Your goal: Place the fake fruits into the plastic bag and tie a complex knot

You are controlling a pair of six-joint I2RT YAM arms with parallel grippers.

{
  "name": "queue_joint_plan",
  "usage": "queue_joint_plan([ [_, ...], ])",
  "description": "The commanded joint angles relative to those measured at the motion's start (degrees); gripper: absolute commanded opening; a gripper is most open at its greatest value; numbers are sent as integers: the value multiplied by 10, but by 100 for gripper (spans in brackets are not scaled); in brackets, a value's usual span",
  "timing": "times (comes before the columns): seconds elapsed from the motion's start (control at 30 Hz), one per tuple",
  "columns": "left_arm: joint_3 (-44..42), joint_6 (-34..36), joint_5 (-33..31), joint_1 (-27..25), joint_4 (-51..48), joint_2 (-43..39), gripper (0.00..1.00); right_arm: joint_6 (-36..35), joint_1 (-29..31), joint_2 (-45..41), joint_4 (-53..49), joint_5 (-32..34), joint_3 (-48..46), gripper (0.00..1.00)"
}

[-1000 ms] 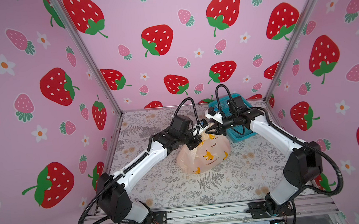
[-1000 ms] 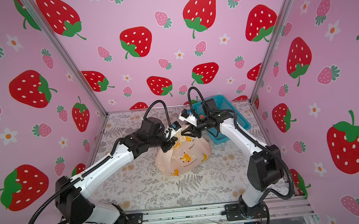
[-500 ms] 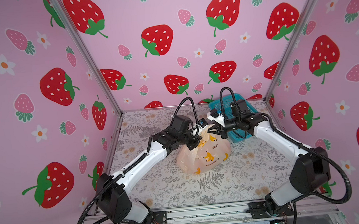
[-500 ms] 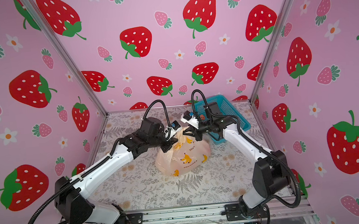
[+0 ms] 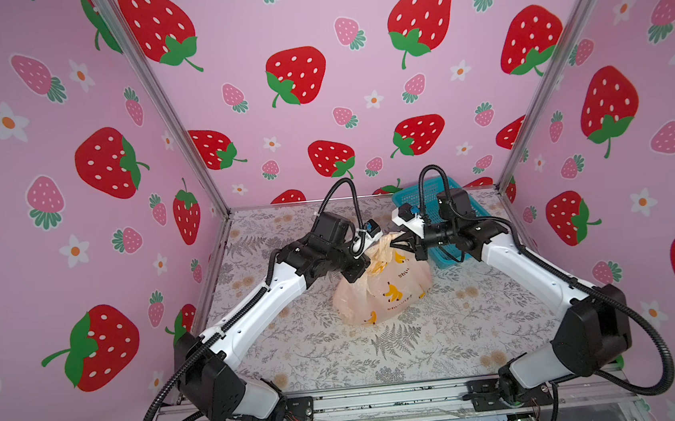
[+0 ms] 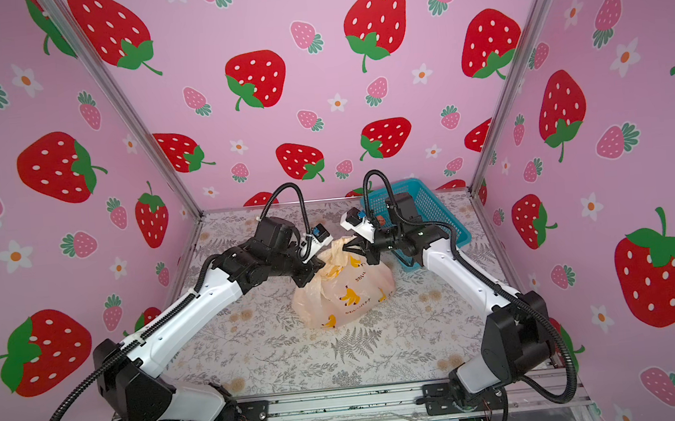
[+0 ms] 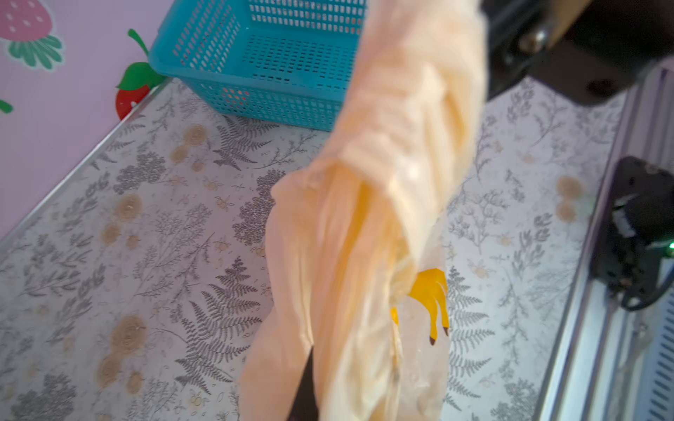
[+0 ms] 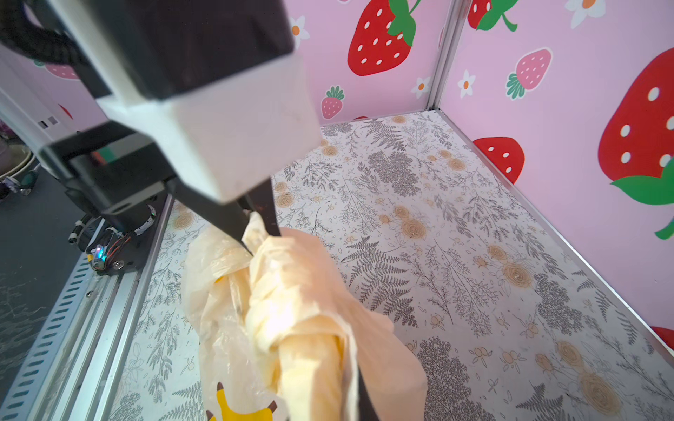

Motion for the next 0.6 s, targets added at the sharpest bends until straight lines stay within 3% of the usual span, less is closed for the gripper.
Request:
queue_joint_plan([
  [0.0,29,-50,36,3,-10,-6,0,17,3,-37,45,29,-15,0],
  [0.33,-21,-227,89,3,84,-43,0,91,41,-89,147,166,-87,0],
  [0.57,-67,-319,89,-5,165,-63,0,202,101,-103,278,274,-153,0],
])
